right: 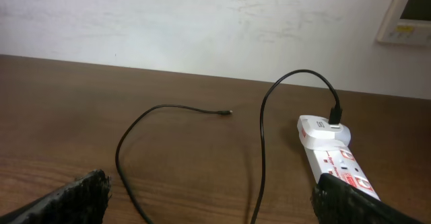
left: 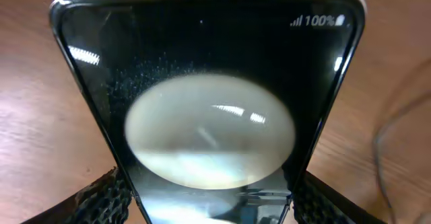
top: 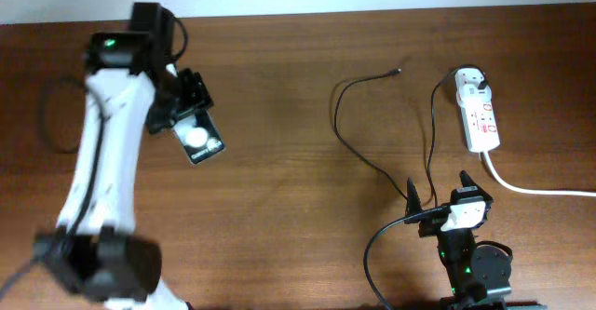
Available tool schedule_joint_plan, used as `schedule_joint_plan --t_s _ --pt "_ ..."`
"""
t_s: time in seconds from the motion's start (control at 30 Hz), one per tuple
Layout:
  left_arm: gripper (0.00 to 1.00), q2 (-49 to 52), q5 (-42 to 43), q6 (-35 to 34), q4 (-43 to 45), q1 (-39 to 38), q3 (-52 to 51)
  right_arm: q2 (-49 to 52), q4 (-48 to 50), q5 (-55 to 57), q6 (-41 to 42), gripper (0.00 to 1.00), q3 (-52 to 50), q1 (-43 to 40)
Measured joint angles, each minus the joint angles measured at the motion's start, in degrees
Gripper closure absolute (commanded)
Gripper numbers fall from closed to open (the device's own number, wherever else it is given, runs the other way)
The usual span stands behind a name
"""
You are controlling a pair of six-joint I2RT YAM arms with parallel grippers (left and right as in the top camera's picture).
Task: Plug charger to phone and switch on socket
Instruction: 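Grasp the phone's short edge with the left gripper and lift it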
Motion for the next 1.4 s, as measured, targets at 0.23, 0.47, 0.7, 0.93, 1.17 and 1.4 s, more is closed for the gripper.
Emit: schedule_joint_plan --t_s 0.23,0.47,0.7,0.93,1.17,1.4 --pt "0.44 -23.98 -6.1 0.98 -10.14 0.0 0.28 0.0 -0.02 0.0 0.0 0.01 0.0 0.0" --pt "0.46 -44.7 -8.96 -0.22 -14.32 0.0 -3.61 0.0 -0.02 0.0 0.02 0.01 0.0 0.0" --pt "0.44 -51.49 -1.88 -3.89 7.32 0.0 -35.26 0.02 0.0 0.2 0.02 0.01 0.0 0.0" --pt "0.46 -29.18 16.48 -4.39 26.73 0.0 -46.34 0.0 0.0 0.2 0.02 0.01 0.0 0.0" --pt "0.5 -10.34 49.81 1.33 28.46 -0.07 -46.36 0.0 -0.02 0.17 0.0 0.01 0.0 0.0" --pt "0.5 -10.34 71.47 2.69 28.44 -0.07 -46.36 0.0 -0.02 0.2 0.02 0.01 0.0 0.0"
